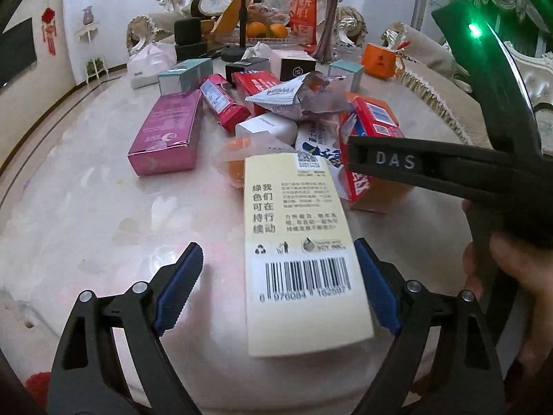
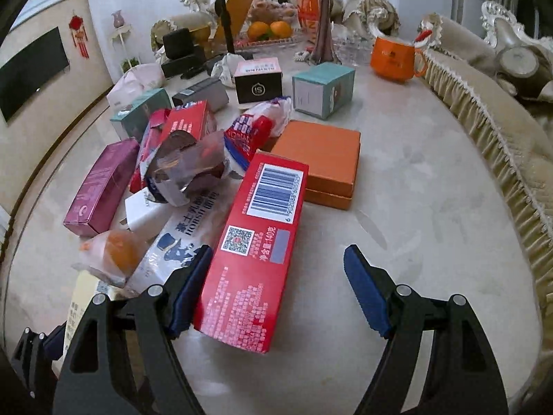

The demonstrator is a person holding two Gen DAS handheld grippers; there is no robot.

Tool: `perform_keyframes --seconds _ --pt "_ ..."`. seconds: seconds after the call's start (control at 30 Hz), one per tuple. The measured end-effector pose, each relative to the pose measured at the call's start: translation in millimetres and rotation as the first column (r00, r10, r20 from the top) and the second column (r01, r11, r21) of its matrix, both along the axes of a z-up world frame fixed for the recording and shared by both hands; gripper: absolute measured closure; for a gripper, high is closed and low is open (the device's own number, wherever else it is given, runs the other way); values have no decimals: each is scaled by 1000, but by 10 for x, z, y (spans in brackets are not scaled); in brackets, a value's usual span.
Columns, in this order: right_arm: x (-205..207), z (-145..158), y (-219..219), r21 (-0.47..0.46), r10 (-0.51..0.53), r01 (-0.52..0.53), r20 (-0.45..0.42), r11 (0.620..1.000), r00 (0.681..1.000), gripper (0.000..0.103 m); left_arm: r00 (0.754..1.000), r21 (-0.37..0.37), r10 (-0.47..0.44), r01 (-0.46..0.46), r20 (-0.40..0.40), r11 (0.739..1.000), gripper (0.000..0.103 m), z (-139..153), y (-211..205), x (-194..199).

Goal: Collect trash
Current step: 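Grasp the cream barcode box with the left gripper while the right grasps the red box, then carry both boxes to the wastebasket and open both grippers to drop them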

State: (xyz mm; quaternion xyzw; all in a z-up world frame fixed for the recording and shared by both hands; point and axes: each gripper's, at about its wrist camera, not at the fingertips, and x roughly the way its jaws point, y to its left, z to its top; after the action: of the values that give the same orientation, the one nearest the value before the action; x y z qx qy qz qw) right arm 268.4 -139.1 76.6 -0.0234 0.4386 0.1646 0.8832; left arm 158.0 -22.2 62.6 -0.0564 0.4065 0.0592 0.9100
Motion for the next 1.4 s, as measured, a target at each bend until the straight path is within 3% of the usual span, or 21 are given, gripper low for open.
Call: perform_keyframes --seconds 0.1,0.13,0.2,0.23,0.27,0.37,0.5,0.6,0.77,0.9,1.0,1.13,1.2,1.27,1.4 --pt "56 -50 14 20 17 -16 -25 1000 1000 34 1000 -5 4 -4 -4 1000 18 -23 10 44" --pt "55 -59 14 31 27 -26 -34 999 999 46 1000 -2 3 -3 1 1000 19 -24 12 55" --pt "38 -37 6 52 44 -42 -36 998 998 65 1000 -8 -27 27 7 1000 37 -27 -4 69" --pt "13 -18 -28 72 42 -38 -48 997 998 66 999 1 -43 43 11 999 54 -29 -19 54" --pt "-22 8 -63 67 31 -28 -39 997 999 66 998 16 -54 54 10 998 56 -27 -31 41" --pt "-128 36 -223 83 9 -7 -22 997 1000 66 997 -15 -77 77 20 997 57 -2 11 -3" --pt "-304 24 -546 167 -30 35 -29 985 999 66 994 -87 -95 99 51 991 57 71 137 -176" --pt "-482 58 -784 233 -43 48 -30 971 999 66 990 -102 -117 124 77 987 57 144 189 -341" --pt "-1053 331 -1039 284 33 -43 39 958 999 66 971 -110 -204 218 122 970 57 356 298 -898" --pt "-1727 367 -1095 285 156 -158 29 946 987 66 964 -143 -250 260 89 955 57 316 408 -1396" --pt "-2140 228 -1003 307 262 -232 -60 923 963 66 962 -194 -271 261 -28 946 57 33 442 -1715" --pt "-2505 -312 -710 299 372 -294 -255 908 892 66 933 -274 -290 228 -212 934 57 -604 421 -1800" --pt "-2474 -766 -580 297 371 -270 -375 916 849 66 913 -293 -300 217 -276 931 57 -918 383 -1753" --pt "-2383 -1141 -480 251 336 -243 -452 937 826 66 886 -295 -310 211 -346 932 57 -1235 306 -1664" --pt "-2245 -1622 -311 182 299 -238 -546 954 783 66 844 -277 -327 223 -424 935 57 -1640 169 -1544"
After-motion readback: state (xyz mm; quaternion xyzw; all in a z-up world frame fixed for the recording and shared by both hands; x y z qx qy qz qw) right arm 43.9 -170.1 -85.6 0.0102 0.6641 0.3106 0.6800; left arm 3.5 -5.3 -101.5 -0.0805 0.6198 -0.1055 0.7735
